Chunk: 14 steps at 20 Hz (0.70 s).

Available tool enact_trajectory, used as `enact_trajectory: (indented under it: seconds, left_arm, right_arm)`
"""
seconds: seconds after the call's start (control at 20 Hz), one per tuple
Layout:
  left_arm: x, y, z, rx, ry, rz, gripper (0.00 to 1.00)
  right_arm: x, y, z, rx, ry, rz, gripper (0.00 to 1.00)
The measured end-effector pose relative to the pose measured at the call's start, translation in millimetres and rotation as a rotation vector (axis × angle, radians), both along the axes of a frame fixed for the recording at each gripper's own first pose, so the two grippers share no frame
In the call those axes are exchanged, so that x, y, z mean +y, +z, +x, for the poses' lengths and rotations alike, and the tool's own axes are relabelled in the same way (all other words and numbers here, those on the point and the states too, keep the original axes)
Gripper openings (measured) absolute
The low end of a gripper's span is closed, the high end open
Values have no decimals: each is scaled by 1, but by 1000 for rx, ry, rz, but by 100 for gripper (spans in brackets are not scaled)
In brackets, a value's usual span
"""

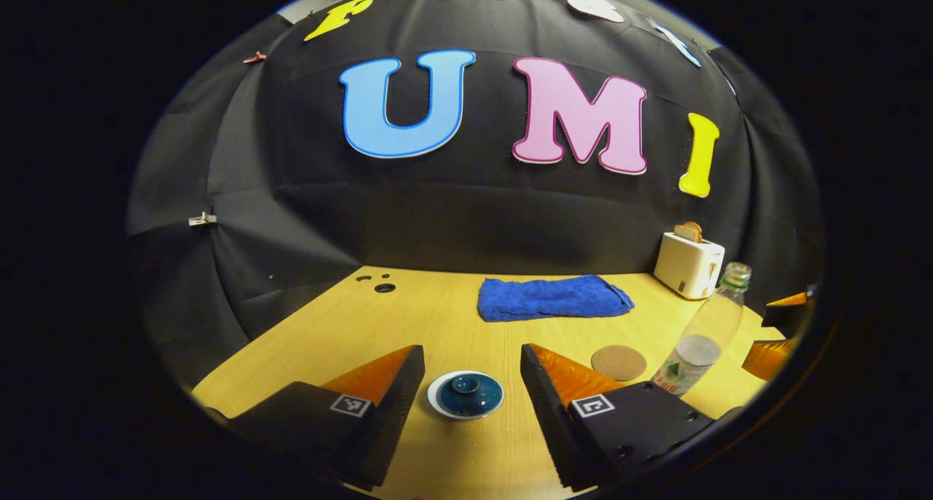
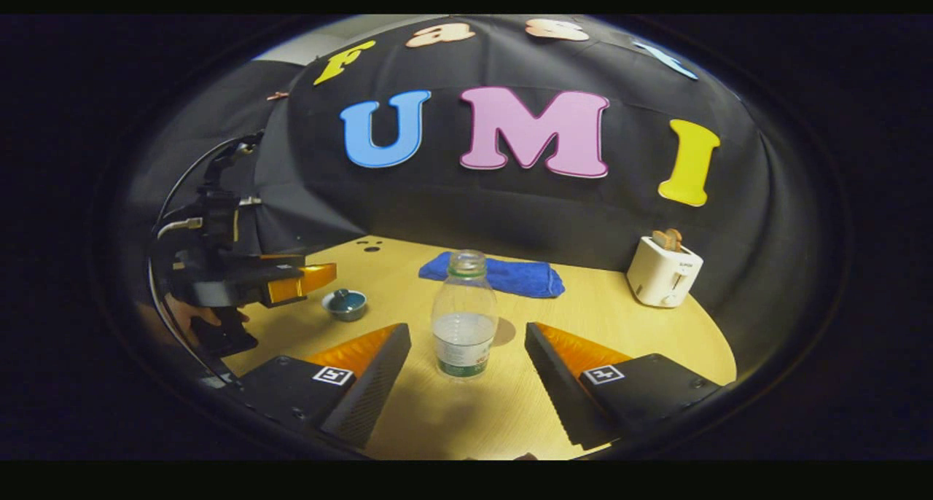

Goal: Open the teacup lid with one hand, grasp the water bottle and pour water into the teacup with the other hand; after pouring, place the water bottle on the coaster and then close the teacup lid.

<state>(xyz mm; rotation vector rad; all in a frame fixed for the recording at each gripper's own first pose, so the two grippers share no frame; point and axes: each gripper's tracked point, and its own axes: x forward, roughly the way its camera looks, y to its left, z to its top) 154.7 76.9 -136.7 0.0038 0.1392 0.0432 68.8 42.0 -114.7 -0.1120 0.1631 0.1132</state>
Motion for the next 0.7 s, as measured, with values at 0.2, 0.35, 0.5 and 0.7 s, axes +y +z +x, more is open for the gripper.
enact_trajectory:
  seconds: [0.2,0.35,0.5,0.7]
  left_arm:
    - [8,-37,26,27,1,-3,77]
    - [12,-54,38,49,-13,-30,71]
    - [12,-57,41,47,-27,-27,64]
    - [8,-62,47,44,-50,0,56]
  right_arm:
    - [2,-22,15,4,-6,12,98]
    - [12,-31,30,0,-7,43,98]
    - [14,-36,36,-16,-14,55,98]
    - [12,-47,44,-17,-37,82,98]
